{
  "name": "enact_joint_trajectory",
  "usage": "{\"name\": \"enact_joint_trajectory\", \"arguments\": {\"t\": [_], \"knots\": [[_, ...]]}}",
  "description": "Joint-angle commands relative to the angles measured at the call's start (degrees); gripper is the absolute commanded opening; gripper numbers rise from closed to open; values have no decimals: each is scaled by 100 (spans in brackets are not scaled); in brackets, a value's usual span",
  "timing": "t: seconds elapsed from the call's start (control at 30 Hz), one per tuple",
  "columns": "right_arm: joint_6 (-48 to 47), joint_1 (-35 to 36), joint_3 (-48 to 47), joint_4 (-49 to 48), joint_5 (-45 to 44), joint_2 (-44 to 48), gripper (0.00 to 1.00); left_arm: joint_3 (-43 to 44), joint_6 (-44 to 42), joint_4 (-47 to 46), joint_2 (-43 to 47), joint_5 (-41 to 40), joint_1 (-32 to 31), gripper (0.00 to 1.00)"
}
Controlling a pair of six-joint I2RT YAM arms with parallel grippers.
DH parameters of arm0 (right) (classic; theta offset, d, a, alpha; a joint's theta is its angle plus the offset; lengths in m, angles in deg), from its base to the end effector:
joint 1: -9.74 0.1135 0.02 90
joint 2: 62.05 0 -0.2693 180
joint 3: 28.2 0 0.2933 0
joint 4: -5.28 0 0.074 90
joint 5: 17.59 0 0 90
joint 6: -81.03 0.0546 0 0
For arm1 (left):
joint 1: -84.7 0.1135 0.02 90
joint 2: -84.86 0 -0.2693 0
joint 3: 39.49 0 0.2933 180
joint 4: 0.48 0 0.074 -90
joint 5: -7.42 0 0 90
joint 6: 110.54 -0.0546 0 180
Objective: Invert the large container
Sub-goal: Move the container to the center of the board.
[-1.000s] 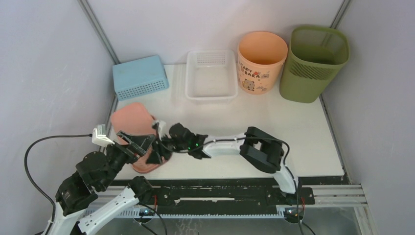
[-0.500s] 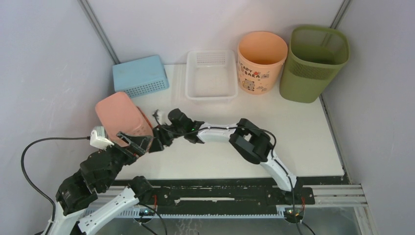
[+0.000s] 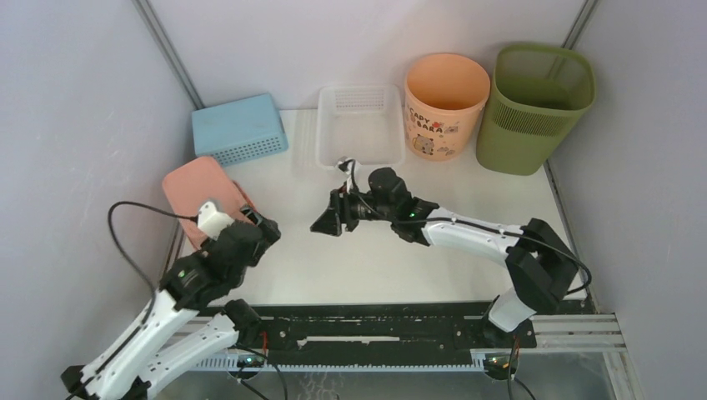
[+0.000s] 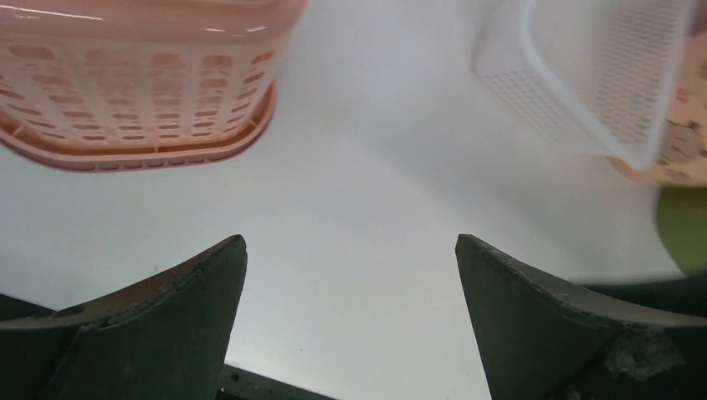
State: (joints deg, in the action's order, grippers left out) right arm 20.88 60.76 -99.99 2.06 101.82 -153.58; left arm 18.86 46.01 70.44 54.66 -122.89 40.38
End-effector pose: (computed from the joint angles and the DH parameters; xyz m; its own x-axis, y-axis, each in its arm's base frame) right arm 0.2432 0.3432 0.2491 -0.6396 -0.1011 -0.7620 -0.7552 0.2679 0.5983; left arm 0.1182 -0.0661 0.3088 -0.3704 -0.6161 -0.6951 -0.3689 0.7844 -0.4986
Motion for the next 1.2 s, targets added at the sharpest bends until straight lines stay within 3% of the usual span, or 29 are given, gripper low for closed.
{"name": "enact_joint_trajectory", "arguments": {"t": [0.0, 0.17, 0.4, 0.73, 1.17], "knots": [[-127, -74, 408, 309, -295, 463, 61, 11, 109, -356, -1130, 229, 914, 100], [-136, -161, 707, 353, -252, 710, 61, -154, -151, -581, -1979, 715, 2193, 99], [-140, -163, 809, 299, -115, 720, 61, -365, -448, -1265, -2314, 653, 3230, 98], [-133, -157, 811, 307, -9, 595, 61, -306, -414, -1026, -2442, 821, 4797, 97], [-129, -59, 813, 448, -65, 599, 61, 500, -270, -1122, -3261, 847, 5725, 92]]}}
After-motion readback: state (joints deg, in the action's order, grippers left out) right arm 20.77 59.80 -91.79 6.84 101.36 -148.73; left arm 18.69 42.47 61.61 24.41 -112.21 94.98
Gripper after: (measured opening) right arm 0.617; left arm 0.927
